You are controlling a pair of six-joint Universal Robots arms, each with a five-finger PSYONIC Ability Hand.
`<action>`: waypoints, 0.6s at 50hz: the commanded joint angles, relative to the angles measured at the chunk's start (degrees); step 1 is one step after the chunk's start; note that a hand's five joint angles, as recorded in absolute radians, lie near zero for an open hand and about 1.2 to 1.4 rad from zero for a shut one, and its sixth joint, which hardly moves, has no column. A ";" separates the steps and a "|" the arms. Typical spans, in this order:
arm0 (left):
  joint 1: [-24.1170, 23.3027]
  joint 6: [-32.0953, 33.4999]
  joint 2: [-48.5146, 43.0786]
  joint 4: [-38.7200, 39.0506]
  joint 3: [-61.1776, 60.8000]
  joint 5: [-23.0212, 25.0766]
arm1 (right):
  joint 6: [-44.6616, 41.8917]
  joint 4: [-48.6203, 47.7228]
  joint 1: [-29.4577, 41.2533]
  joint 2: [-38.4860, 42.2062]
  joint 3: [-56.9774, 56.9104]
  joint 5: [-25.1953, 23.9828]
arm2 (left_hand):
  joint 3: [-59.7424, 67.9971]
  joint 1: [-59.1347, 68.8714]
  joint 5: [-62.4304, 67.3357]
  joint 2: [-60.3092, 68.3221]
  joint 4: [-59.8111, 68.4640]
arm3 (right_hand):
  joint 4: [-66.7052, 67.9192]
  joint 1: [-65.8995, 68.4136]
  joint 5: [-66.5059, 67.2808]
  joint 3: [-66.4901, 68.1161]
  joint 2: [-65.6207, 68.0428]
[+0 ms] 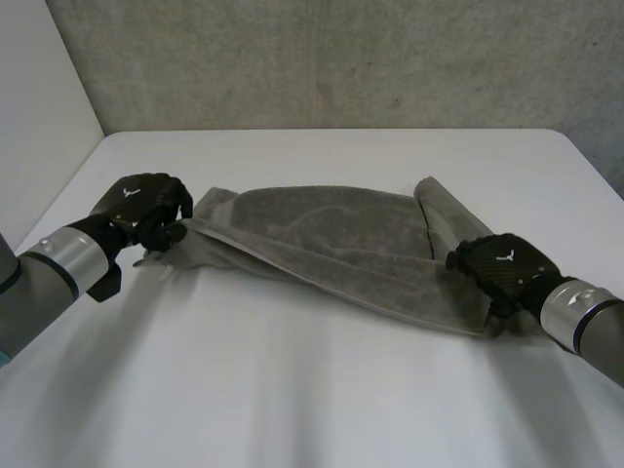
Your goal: Fold the towel.
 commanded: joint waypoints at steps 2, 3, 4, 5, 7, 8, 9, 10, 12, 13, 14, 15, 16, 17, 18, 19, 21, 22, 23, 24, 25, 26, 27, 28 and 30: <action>-1.18 -0.77 -3.21 -1.99 3.83 -0.27 | 0.48 -0.48 2.11 4.36 -0.16 0.42 | 2.91 4.20 3.43 5.05 1.82 | 3.34 2.70 3.57 2.64 2.99; -1.61 -0.77 -3.73 -2.08 4.44 -0.27 | 0.48 -0.48 2.12 4.37 -0.17 0.42 | 2.91 4.20 3.43 5.05 1.82 | 3.34 2.71 3.57 2.64 2.99; -1.88 -0.86 -4.26 -2.17 5.05 -0.62 | 0.48 -0.48 2.47 5.07 -0.25 0.51 | 2.91 4.20 3.43 5.05 1.82 | 3.84 3.21 4.07 3.14 3.49; -1.88 -0.86 -4.27 -2.17 5.06 -0.62 | 0.48 -0.48 2.47 5.08 -0.25 0.51 | 2.91 4.20 3.43 5.05 1.82 | 3.84 3.21 4.07 3.14 3.49; -1.97 -1.21 -4.97 -2.17 6.02 -2.54 | 0.57 -0.48 2.65 5.78 -0.34 0.60 | 2.91 4.20 3.43 5.05 1.82 | 4.18 3.55 4.41 3.48 3.83; -1.97 -1.21 -4.97 -2.17 6.03 -2.56 | 0.57 -0.48 2.65 5.78 -0.34 0.60 | 2.91 4.20 3.43 5.05 1.82 | 4.18 3.55 4.41 3.48 3.83; -1.97 -1.47 -5.23 -2.17 6.46 -3.69 | 0.74 -0.48 2.74 5.78 -0.34 0.60 | 2.91 4.20 3.43 5.05 1.82 | 4.18 3.55 4.41 3.48 3.83; -1.97 -1.65 -5.58 -2.17 6.99 -4.57 | 0.83 -0.48 3.00 5.78 -0.34 0.60 | 2.91 4.20 3.43 5.05 1.82 | 4.18 3.55 4.41 3.48 3.83; -1.97 -1.65 -5.93 -2.17 7.43 -5.10 | 1.01 -0.48 3.17 5.78 -0.34 0.60 | 2.91 4.20 3.43 5.05 1.82 | 4.85 4.21 5.08 4.14 4.50; -1.97 -1.65 -5.94 -2.17 7.43 -5.10 | 1.01 -0.48 3.18 5.78 -0.34 0.60 | 2.91 4.20 3.43 5.05 1.82 | 4.85 4.22 5.08 4.15 4.50; -1.97 -1.65 -6.11 -2.17 7.69 -5.28 | 1.36 -0.56 3.35 5.78 -0.34 0.51 | 2.91 4.20 3.43 5.05 1.82 | 7.35 6.72 7.58 6.65 7.00; -1.97 -1.65 -6.20 -2.17 7.78 -5.28 | 1.88 -0.74 3.35 5.78 -0.34 0.51 | 2.91 4.20 3.43 5.05 1.82 | 9.71 9.07 9.94 9.01 9.36; -1.97 -1.65 -6.20 -2.17 7.78 -5.28 | 1.89 -0.74 3.35 5.78 -0.34 0.51 | 2.91 4.20 3.43 5.05 1.82 | 9.73 9.10 9.96 9.03 9.38; -1.88 -1.65 -6.29 -2.17 7.87 -5.28 | 2.15 -0.92 3.35 5.95 -0.34 0.42 | 2.91 4.20 3.43 5.05 1.82 | 12.56 11.93 12.79 11.86 12.21; -1.88 -1.65 -6.29 -2.17 7.87 -5.28 | 2.33 -1.09 3.35 6.04 -0.43 0.42 | 2.91 4.20 3.43 5.05 1.82 | 16.09 15.45 16.32 15.39 15.74; -1.88 -1.65 -6.29 -2.17 7.87 -5.28 | 2.33 -1.09 3.35 6.04 -0.43 0.42 | 2.91 4.20 3.43 5.05 1.82 | 16.12 15.49 16.35 15.42 15.77; -1.88 -1.65 -6.29 -2.17 7.87 -5.28 | 2.33 -1.44 3.35 6.22 -0.52 0.42 | 2.91 4.20 3.43 5.05 1.82 | 21.34 20.70 21.57 20.64 20.99; -1.88 -1.74 -6.29 -2.17 7.87 -5.28 | 2.33 -1.62 3.35 6.48 -0.60 0.42 | 2.91 4.20 3.43 5.05 1.82 | 25.17 24.53 25.40 24.47 24.82; -1.88 -1.74 -6.20 -2.17 7.78 -5.28 | 2.33 -1.79 3.35 6.57 -0.69 0.42 | 2.91 4.20 3.43 5.05 1.82 | 28.37 27.74 28.60 27.67 28.02; -1.88 -1.74 -6.20 -2.17 7.78 -5.28 | 2.33 -1.80 3.35 6.57 -0.69 0.42 | 2.91 4.20 3.43 5.05 1.82 | 28.40 27.77 28.63 27.70 28.05; -1.88 -1.74 -6.20 -2.17 7.70 -5.28 | 2.33 -1.97 3.35 6.66 -0.69 0.42 | 2.91 4.20 3.43 5.05 1.82 | 31.07 30.43 31.30 30.37 30.72; -1.88 -1.74 -6.20 -2.17 7.61 -5.28 | 2.33 -2.06 3.35 6.66 -0.78 0.42 | 2.91 4.20 3.43 5.05 1.82 | 33.09 32.46 33.32 32.39 32.74; -1.88 -1.74 -6.20 -2.17 7.61 -5.28 | 2.33 -2.06 3.35 6.66 -0.78 0.42 | 2.91 4.20 3.43 5.05 1.82 | 33.11 32.48 33.34 32.41 32.76; -1.88 -1.74 -6.11 -2.17 7.52 -5.28 | 2.33 -2.06 3.35 6.66 -0.95 0.42 | 2.91 4.20 3.43 5.05 1.82 | 35.11 34.48 35.34 34.41 34.76; -1.88 -1.74 -6.11 -2.17 7.43 -5.28 | 2.33 -2.06 3.35 6.66 -0.96 0.42 | 2.91 4.20 3.43 5.05 1.82 | 37.63 37.00 37.86 36.93 37.28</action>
